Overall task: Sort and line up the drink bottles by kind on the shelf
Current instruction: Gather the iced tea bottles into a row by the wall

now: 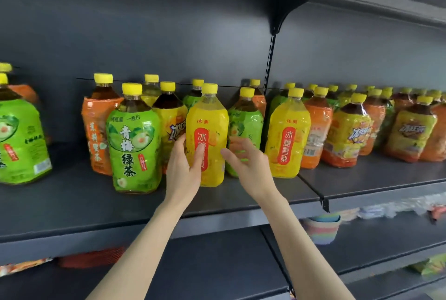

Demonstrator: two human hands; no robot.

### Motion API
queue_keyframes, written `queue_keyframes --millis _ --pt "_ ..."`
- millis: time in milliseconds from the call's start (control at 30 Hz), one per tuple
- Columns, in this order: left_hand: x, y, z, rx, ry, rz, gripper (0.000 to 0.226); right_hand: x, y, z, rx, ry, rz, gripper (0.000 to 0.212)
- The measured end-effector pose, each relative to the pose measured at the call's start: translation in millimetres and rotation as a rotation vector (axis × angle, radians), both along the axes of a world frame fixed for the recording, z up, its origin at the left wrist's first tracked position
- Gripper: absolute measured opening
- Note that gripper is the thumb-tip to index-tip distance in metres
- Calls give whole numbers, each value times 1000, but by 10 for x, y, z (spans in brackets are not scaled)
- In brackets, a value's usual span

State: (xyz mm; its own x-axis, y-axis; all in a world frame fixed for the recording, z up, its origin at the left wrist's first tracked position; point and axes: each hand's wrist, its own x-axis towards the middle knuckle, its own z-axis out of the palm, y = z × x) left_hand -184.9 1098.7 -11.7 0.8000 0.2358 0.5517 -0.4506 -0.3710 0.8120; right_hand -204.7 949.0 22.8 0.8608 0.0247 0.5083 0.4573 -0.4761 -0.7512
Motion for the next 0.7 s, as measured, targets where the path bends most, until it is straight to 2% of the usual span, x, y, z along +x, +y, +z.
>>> queue_keyframes --millis 233,467,533,633,700 --pt "48 -128 -82 52 -102 94 49 366 -19 -141 33 -45 10 70" --pt "90 -206 -26 74 33 -22 42 597 -141 -163 -27 20 29 85" --pt "66 -207 9 100 33 55 39 678 -163 -161 -28 45 25 86" --pt "61 -165 144 197 -141 352 35 765 -177 -164 -9 62 43 85" --pt "117 -131 288 272 -229 465 40 803 -184 -185 8 68 49 84"
